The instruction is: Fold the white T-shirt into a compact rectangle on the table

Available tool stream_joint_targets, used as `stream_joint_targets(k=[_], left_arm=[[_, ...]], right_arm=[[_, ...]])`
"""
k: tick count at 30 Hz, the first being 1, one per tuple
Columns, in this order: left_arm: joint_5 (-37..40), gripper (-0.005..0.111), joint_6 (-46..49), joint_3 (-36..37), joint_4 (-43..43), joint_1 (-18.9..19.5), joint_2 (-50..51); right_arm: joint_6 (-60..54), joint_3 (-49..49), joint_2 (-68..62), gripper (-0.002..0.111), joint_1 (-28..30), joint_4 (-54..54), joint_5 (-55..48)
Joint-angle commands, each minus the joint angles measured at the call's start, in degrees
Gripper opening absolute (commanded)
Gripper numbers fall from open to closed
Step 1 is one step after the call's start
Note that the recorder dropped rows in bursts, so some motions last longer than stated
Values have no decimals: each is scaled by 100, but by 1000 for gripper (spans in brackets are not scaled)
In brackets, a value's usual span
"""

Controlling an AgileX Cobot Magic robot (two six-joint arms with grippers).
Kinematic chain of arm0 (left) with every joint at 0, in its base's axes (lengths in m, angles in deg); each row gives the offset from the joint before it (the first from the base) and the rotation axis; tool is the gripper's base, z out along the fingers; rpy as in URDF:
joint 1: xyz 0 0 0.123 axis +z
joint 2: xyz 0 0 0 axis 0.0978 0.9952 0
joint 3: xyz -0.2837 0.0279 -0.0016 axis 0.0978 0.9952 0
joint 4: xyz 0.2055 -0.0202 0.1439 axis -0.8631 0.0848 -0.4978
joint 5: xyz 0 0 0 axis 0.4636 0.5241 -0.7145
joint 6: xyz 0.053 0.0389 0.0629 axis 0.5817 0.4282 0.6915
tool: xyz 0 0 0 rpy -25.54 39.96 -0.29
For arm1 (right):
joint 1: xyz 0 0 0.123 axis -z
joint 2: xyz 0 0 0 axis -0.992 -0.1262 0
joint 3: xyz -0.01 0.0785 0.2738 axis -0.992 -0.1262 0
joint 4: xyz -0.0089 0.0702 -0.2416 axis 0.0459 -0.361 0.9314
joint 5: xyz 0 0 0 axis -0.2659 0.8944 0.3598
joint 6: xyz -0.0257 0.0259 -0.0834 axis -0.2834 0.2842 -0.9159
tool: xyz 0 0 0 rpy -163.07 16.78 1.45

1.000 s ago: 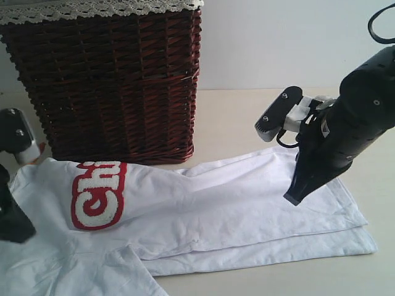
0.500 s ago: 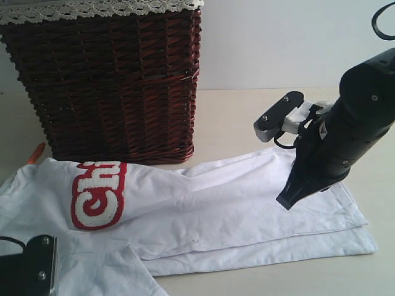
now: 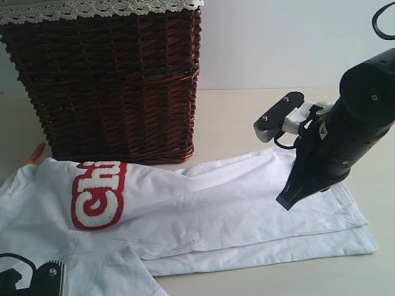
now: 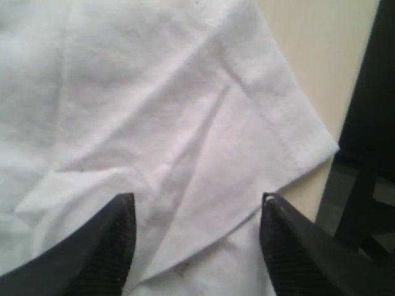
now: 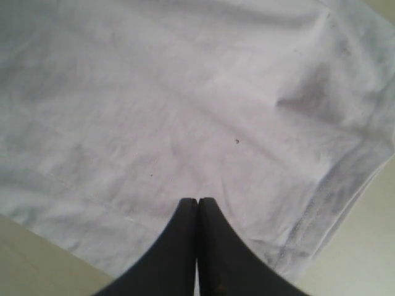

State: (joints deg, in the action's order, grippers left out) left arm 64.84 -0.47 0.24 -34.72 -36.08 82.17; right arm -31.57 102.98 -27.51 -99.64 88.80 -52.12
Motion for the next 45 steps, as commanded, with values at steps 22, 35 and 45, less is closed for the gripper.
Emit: stream_joint_targets(k=[22,35,45], left_arm=[[803,0,-486,-1241,-780,9,132],[-136,0,110,-2158,-1715,1470,-95],[-2502,19,381,-2575,-1266,1605,988]], right_arm=[[160,20,53,0,-1,1,-29],[161,20,53,0,-1,-132,21],[161,20,53,0,-1,-146,-6]])
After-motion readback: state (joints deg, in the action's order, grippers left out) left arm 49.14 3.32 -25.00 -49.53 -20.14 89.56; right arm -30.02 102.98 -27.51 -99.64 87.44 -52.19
